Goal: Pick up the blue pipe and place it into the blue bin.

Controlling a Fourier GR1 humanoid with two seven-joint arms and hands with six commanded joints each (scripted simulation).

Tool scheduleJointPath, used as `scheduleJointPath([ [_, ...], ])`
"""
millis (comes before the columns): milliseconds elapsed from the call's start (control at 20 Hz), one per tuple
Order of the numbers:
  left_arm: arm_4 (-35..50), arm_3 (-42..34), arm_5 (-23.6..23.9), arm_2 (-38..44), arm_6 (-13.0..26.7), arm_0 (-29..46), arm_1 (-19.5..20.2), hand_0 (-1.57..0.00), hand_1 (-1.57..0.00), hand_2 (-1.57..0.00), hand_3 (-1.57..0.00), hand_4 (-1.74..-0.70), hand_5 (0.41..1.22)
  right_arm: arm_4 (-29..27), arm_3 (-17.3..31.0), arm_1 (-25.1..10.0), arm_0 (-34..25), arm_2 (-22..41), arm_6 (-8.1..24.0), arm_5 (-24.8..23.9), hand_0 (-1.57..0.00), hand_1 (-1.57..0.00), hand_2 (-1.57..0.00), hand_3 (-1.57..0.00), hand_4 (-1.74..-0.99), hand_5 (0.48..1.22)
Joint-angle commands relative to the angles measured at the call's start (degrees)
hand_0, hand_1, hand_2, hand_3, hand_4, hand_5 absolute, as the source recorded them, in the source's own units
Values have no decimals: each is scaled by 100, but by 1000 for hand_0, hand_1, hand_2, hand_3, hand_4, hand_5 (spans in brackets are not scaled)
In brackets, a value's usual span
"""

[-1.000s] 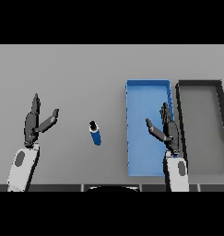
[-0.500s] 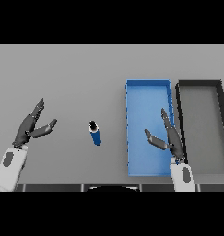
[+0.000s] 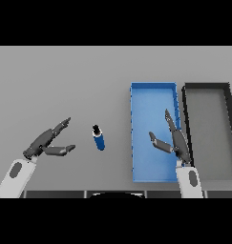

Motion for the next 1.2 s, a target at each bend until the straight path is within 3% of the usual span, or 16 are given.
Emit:
scheduleJointPath([
  [0, -48, -76, 6, -116, 101, -36, -85, 1, 1, 1, 1, -1196, 523, -21, 33, 13, -20, 9, -3, 31, 1, 1, 1, 1, -1266, 633],
  [200, -253, -134, -120, -483, 171, -81, -335, 1, 1, 1, 1, -1207, 494, -12, -5, 12, 64, 5, -49, 21, 1, 1, 1, 1, -1290, 646],
  [350, -579, -62, 91, -754, 165, -188, -765, 1, 1, 1, 1, -1207, 479, 20, 10, 4, 36, -13, 94, -18, 1, 1, 1, 1, -1294, 653],
  [450, -768, 90, 185, -819, -54, -230, -927, 1, 1, 1, 1, -1216, 491, -19, -54, 28, 41, 4, 66, 8, 1, 1, 1, 1, -1300, 652],
  [550, -903, 294, 334, -881, -3, -396, -1203, 1, 1, 1, 1, -1225, 499, -93, -10, 9, 11, -60, 152, 35, 1, 1, 1, 1, -1306, 651],
  [850, -1168, 1002, 512, -997, -185, -772, -1821, 1, 1, 1, 1, -1195, 496, -41, -118, -9, 186, -47, 14, 4, 1, 1, 1, 1, -1320, 659],
  [950, -1400, 1249, 655, -1091, -250, -897, -2010, 1, 1, 1, 1, -1162, 490, -53, -79, 36, 124, -25, 186, 14, 1, 1, 1, 1, -1326, 665],
  [1150, -1122, 1434, 475, -1040, -347, -960, -2272, 1, 1, -24, -17, -1215, 536, -59, -116, -49, 145, -84, 156, 13, 1, 1, 1, 1, -1321, 664],
])
